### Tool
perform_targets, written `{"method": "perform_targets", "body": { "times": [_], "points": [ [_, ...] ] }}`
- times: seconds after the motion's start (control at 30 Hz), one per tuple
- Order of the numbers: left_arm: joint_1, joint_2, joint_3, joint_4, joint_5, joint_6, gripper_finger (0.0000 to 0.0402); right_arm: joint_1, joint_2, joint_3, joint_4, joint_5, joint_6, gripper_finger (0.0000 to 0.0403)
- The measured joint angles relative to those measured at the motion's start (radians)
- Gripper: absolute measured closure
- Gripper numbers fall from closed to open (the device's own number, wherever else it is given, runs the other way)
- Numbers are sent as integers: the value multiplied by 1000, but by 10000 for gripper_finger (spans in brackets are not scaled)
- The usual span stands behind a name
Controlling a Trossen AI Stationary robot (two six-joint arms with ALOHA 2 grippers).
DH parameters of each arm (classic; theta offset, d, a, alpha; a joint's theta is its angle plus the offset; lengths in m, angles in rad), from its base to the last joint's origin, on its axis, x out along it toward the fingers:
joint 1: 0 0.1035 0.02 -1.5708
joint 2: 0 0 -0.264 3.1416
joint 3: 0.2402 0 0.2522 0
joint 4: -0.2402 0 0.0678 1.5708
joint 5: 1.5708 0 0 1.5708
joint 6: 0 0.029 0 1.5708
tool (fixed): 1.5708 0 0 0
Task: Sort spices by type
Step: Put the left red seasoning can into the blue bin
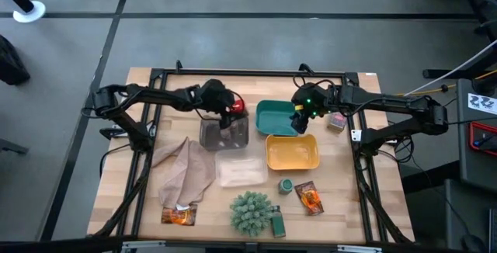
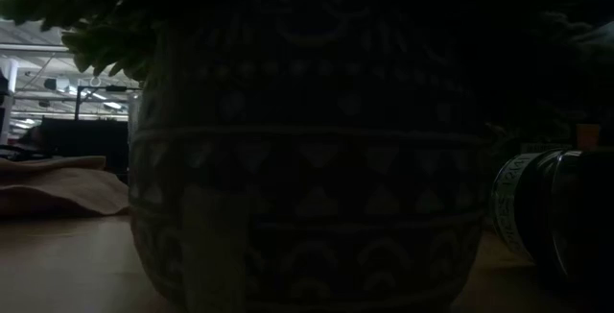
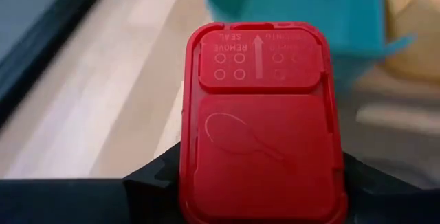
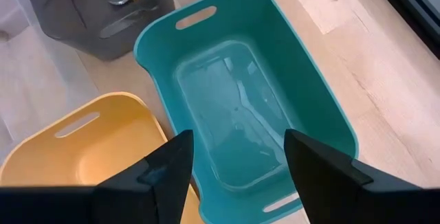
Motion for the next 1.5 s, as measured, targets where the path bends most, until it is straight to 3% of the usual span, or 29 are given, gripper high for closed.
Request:
{"method": "perform_targets", "body": {
  "times": [0.53,0.93,1.23,1.5],
  "points": [
    [-44,13,198,117,-1,-36,207,0,0,0,4,0,0,175],
    [-115,283,392,122,-1,-33,204,0,-1,18,-74,0,0,175],
    [-120,425,581,-127,-3,-21,208,0,-3,70,-205,11,0,175],
    [-120,455,609,-168,-3,-11,195,0,-2,70,-205,11,0,175]
  ]
}}
